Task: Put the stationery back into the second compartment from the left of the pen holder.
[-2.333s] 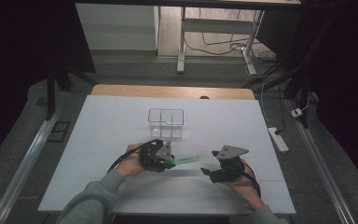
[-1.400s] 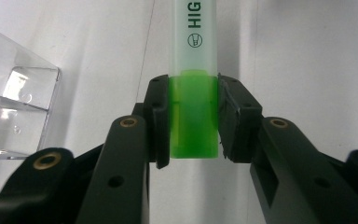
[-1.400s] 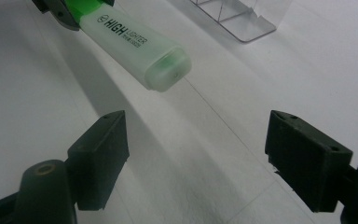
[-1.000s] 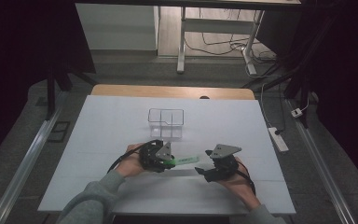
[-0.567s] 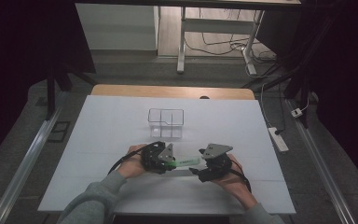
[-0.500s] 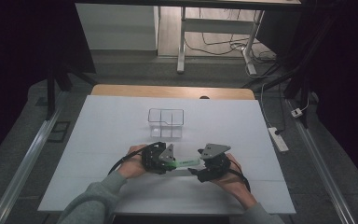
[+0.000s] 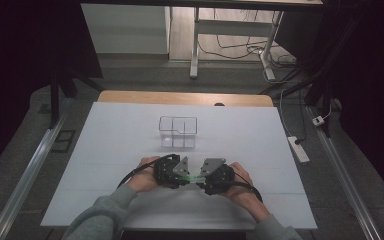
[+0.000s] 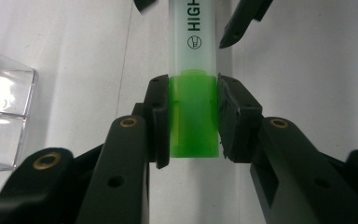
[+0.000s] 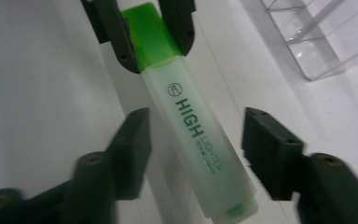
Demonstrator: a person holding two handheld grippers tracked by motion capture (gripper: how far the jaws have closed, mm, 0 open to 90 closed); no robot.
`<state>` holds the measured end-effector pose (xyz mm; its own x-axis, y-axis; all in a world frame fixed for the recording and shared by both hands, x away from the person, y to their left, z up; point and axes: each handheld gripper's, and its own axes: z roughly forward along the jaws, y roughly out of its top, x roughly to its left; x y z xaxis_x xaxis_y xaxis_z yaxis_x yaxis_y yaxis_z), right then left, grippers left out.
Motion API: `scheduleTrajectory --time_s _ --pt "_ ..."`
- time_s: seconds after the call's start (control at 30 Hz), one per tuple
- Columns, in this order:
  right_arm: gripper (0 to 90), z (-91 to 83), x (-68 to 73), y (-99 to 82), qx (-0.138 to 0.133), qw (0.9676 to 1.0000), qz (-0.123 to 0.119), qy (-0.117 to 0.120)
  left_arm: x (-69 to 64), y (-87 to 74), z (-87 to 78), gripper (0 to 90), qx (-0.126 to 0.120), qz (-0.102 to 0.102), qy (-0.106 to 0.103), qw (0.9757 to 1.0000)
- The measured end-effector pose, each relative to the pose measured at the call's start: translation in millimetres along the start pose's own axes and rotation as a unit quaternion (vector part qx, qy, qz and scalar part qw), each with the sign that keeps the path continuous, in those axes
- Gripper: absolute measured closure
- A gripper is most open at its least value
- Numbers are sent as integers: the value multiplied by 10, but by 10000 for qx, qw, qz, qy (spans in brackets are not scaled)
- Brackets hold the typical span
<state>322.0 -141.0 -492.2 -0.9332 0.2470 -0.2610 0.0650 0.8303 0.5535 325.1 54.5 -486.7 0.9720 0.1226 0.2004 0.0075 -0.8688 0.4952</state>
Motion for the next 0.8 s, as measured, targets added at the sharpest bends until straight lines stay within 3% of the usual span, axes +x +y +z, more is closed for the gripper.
scheduleTrajectory --time_s 0.2,0.23,0.37,0.47,0.5,0.67,0.73,0.77,0.8 --pt "568 60 21 10 231 9989 -387 109 -16 0 1 665 -30 35 -112 9999" --pt "576 68 41 10 232 9991 -329 132 -18 0 -1 665 -18 66 -127 9999" --pt "599 67 46 4 263 9978 -561 228 -24 -14 -14 664 -66 144 -189 9997" --pt "623 68 63 4 236 9978 -553 264 -18 -21 -28 650 -139 114 -174 9997" --pt "632 74 64 1 206 9977 -585 290 -22 -31 -37 643 -283 -28 -123 9995" --pt "650 53 40 -2 123 9977 -580 317 2 -67 -45 587 -426 -189 80 9989" --pt "650 17 -2 -24 -34 9987 -391 333 21 -89 -51 490 -523 -382 124 9978" --pt "650 5 -10 -34 -77 9991 -305 289 48 -118 -77 472 -683 -601 120 9958" --pt "650 -5 -21 -42 -134 9992 -245 272 48 -118 -77 456 -683 -601 120 9958"
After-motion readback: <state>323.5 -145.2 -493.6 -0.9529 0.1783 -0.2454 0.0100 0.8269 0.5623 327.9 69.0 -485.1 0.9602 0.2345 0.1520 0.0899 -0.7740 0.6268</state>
